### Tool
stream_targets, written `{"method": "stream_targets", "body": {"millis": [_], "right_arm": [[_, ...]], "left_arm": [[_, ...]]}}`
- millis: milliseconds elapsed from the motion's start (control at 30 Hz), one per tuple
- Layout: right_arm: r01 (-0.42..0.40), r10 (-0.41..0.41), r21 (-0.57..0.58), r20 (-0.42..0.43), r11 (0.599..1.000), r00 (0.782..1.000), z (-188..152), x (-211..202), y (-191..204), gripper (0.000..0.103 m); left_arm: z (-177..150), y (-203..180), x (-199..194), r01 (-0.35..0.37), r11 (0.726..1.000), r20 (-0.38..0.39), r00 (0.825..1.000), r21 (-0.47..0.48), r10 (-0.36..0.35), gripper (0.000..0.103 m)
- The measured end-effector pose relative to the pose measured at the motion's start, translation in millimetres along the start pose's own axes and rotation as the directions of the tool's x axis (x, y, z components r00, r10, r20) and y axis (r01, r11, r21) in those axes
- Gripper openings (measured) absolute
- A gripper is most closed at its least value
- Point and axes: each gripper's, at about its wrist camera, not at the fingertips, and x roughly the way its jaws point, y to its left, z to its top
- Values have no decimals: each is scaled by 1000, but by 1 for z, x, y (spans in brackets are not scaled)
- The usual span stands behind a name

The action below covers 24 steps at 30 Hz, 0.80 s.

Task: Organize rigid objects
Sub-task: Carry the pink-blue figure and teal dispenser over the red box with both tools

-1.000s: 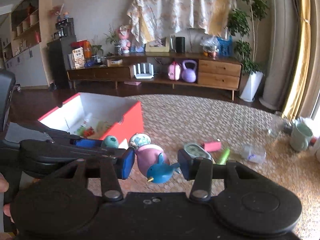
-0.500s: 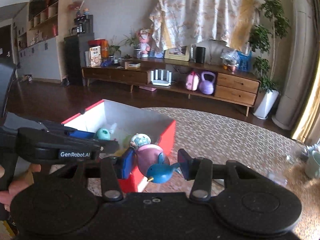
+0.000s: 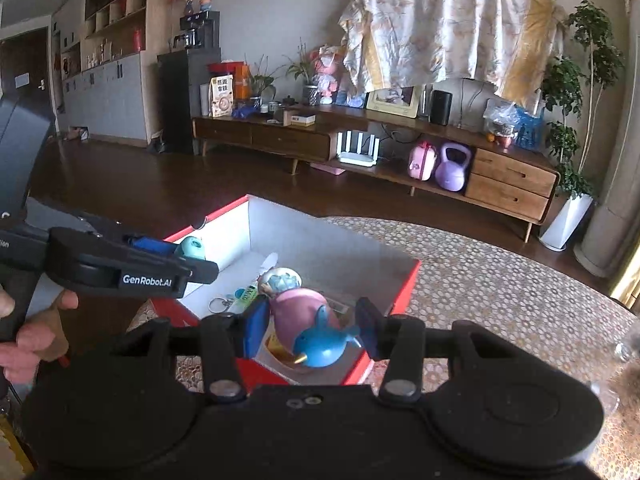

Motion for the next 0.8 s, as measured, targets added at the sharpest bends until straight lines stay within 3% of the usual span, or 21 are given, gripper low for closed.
{"method": "stream_targets", "body": {"millis": [433,700,800], "right_arm": [[-10,9,-11,-113,1000,994,5,85,-3,46],[-9,1,-47,-163,999,987,5,126,3,46],[-10,-3,-71,-179,997,984,2,135,10,46]], "left_arm": [[9,26,65,-64,996,-90,994,55,68,34],[15,29,107,-155,982,-137,976,111,169,34],[15,30,117,-156,979,-171,969,128,177,34]]}}
